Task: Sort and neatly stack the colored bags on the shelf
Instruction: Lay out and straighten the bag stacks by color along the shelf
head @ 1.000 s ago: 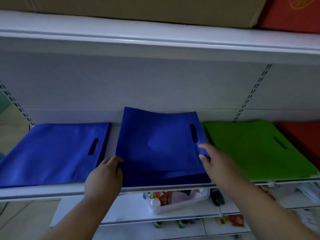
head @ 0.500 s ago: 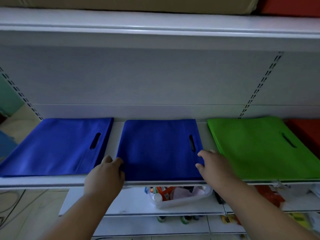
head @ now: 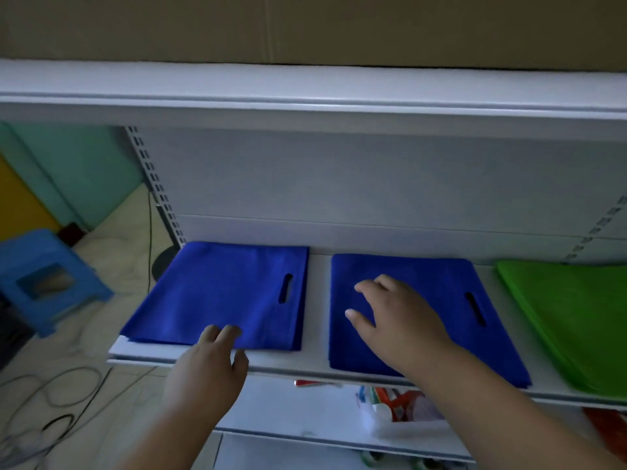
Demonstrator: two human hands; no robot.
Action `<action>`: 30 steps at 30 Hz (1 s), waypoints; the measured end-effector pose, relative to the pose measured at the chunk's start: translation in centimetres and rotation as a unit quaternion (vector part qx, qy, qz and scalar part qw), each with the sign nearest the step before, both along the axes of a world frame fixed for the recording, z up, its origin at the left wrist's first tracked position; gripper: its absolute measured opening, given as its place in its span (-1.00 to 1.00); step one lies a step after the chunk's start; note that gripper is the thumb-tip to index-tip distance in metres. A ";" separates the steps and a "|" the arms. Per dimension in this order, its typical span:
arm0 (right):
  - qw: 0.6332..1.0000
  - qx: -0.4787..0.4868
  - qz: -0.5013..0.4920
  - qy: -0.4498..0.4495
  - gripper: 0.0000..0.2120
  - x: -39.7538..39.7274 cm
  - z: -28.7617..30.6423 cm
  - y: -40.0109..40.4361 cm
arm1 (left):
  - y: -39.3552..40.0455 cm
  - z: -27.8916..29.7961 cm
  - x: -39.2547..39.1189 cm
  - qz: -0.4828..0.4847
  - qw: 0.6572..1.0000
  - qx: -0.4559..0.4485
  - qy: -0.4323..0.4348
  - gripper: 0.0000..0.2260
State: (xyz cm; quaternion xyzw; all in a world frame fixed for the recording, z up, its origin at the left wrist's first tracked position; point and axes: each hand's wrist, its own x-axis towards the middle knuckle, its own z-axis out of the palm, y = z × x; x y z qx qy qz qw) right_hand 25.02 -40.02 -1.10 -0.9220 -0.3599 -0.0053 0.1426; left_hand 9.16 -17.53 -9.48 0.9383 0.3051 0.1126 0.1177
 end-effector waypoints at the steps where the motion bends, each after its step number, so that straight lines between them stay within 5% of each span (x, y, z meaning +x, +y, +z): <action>1: 1.000 -0.001 0.003 -0.008 -0.55 -0.7 0.3 1.7 | 1.7 -0.1 -0.9 0.002 1.000 0.006 0.005 -0.76; 13: 0.996 -0.041 -0.075 -0.038 -0.61 -6.2 0.5 15.0 | 17.3 -0.4 -6.4 0.023 0.998 -0.006 0.052 -0.65; 21: 0.980 -0.140 -0.133 0.050 -0.56 -8.8 -5.0 15.4 | 19.4 -0.3 -5.7 0.005 0.996 -0.076 0.037 -0.68; 30: 0.983 -0.105 -0.140 0.047 -0.61 -10.2 -6.2 16.4 | 20.7 -0.3 -5.6 -0.012 0.996 -0.089 0.011 -0.73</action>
